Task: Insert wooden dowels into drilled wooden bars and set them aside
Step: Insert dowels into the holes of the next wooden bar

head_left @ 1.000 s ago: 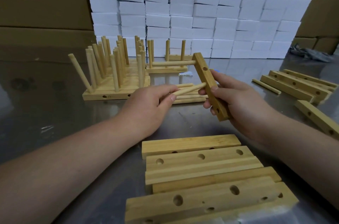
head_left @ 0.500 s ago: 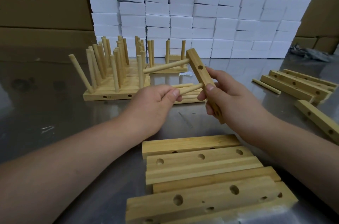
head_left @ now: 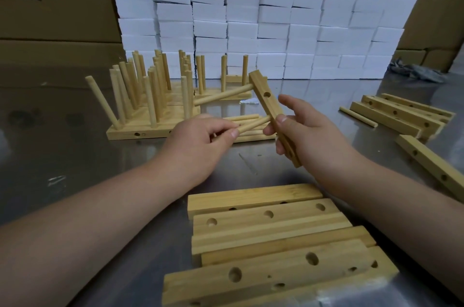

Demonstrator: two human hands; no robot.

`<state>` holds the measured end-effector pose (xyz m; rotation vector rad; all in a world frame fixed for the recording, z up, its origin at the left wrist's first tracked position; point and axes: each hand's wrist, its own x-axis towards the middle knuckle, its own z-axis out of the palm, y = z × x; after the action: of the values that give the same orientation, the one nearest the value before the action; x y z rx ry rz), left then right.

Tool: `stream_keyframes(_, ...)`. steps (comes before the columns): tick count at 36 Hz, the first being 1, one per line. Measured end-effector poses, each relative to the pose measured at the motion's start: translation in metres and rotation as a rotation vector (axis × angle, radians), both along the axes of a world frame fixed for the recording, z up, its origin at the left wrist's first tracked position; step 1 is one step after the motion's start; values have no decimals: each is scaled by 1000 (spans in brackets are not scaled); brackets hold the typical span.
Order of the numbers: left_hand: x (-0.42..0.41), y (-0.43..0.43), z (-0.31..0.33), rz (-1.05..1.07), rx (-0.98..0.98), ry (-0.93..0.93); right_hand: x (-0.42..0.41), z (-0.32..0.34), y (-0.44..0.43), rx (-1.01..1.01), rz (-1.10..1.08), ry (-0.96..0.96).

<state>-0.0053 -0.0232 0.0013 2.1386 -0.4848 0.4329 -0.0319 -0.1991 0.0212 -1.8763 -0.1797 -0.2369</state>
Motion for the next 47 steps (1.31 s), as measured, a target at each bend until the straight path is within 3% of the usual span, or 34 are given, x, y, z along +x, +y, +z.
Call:
stream_keyframes(7, 2, 4, 2, 81, 103, -88, 4, 1, -2, 42, -125, -42)
stream_keyframes(15, -7, -2, 5, -36, -159, 41, 7, 2, -1, 308, -19, 90)
stream_keyframes(23, -7, -4, 9, -219, -566, 210, 2, 0, 8, 435, 147, 130)
stream_keyframes(30, -10, -6, 10, -294, -672, 254, 2, -2, 8, 396, 231, 129)
stream_keyframes(41, -10, -4, 13, -502, -839, 473, 2, 0, 4, 362, 234, 103)
stream_keyframes(47, -11, -4, 11, -481, -774, 476, 2, 0, 4, 283, 221, 78)
